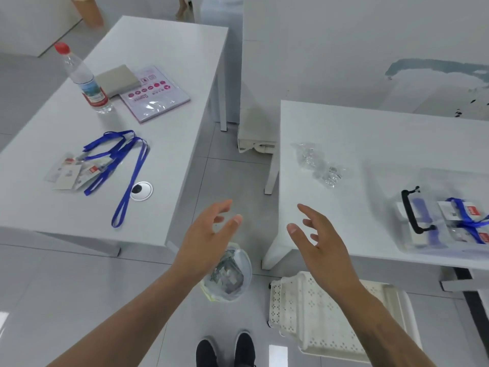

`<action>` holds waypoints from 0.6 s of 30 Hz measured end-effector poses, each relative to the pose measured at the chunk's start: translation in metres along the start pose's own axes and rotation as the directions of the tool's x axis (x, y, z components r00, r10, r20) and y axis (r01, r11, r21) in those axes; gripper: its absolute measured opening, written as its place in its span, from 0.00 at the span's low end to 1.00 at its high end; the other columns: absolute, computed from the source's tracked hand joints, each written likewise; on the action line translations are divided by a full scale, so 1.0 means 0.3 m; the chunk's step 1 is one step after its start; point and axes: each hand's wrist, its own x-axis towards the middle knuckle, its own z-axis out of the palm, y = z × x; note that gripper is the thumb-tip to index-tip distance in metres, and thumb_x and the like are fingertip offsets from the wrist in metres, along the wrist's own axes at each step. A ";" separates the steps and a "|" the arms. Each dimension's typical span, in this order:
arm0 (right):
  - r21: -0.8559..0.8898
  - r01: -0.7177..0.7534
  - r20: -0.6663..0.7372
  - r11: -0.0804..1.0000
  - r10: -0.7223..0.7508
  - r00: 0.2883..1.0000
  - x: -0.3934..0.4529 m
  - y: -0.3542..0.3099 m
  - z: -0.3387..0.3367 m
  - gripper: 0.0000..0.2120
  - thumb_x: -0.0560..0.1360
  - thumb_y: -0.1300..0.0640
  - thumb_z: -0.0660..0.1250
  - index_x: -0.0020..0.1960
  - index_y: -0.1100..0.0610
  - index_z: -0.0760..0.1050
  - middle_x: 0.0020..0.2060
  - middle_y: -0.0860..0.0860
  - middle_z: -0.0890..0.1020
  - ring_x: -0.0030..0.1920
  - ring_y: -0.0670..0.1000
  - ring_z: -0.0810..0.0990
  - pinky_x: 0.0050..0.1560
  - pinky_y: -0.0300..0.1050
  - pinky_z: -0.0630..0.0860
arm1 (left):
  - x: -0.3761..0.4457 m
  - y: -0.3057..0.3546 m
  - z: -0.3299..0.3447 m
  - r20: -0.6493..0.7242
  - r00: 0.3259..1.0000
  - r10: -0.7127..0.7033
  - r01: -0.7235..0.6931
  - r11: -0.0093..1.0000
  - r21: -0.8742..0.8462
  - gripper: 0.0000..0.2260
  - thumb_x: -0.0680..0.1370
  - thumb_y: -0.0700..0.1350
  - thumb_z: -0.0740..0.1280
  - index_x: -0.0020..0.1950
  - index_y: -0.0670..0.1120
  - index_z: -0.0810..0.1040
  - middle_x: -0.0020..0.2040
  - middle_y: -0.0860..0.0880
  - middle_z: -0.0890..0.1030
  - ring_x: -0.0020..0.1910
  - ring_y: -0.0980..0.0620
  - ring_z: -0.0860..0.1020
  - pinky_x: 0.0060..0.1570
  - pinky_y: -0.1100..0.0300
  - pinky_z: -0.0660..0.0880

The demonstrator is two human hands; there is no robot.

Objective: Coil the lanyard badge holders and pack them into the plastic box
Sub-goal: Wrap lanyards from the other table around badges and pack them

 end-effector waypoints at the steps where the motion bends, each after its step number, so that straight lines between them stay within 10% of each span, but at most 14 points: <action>1: 0.000 0.002 0.014 1.000 -0.002 1.000 0.004 -0.011 0.014 0.23 0.76 0.38 0.62 0.70 0.37 0.66 0.65 0.33 0.71 0.63 0.34 0.70 0.60 0.38 0.69 | 0.000 -0.005 -0.015 -0.007 1.000 -0.005 0.005 1.000 0.006 0.19 0.79 0.57 0.64 0.70 0.58 0.71 0.63 0.63 0.75 0.60 0.64 0.74 0.59 0.59 0.72; 18: -0.048 0.023 0.150 0.999 -0.016 0.989 0.169 -0.432 0.777 0.19 0.77 0.40 0.62 0.68 0.37 0.67 0.59 0.37 0.73 0.58 0.35 0.72 0.58 0.42 0.71 | 0.205 -0.418 -0.736 -0.099 0.987 -0.123 0.125 0.992 0.017 0.12 0.80 0.53 0.64 0.63 0.58 0.74 0.57 0.63 0.77 0.53 0.66 0.76 0.47 0.67 0.73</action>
